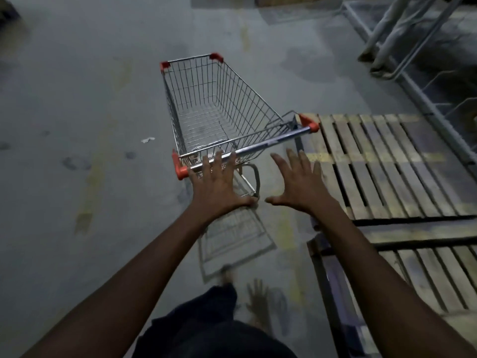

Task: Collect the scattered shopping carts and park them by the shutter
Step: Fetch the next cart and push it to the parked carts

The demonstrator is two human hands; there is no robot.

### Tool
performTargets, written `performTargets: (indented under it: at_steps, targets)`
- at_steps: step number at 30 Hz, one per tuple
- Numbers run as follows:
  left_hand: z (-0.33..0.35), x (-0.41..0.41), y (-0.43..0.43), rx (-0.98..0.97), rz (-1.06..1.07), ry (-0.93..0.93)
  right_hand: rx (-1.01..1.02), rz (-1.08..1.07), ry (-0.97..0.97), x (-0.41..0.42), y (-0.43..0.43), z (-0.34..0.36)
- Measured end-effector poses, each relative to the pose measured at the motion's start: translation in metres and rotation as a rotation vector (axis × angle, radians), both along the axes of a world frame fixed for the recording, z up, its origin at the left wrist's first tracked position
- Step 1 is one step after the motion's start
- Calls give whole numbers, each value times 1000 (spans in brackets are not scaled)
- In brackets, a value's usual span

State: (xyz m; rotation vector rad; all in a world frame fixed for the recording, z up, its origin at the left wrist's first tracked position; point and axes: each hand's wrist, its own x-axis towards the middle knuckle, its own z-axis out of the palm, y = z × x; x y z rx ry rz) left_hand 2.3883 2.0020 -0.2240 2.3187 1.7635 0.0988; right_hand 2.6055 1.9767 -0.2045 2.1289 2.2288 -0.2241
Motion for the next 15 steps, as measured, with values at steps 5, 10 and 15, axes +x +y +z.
performTargets:
  at_steps: [5,10,15]
  targets:
    - [-29,17,76,-102,21,19,-42,68,-86,29,85,-23]
    - [-49,29,120,-191,20,62,-144,188,-212,48,149,-48]
    - [-56,23,148,-239,35,139,-252,312,-253,53,204,-55]
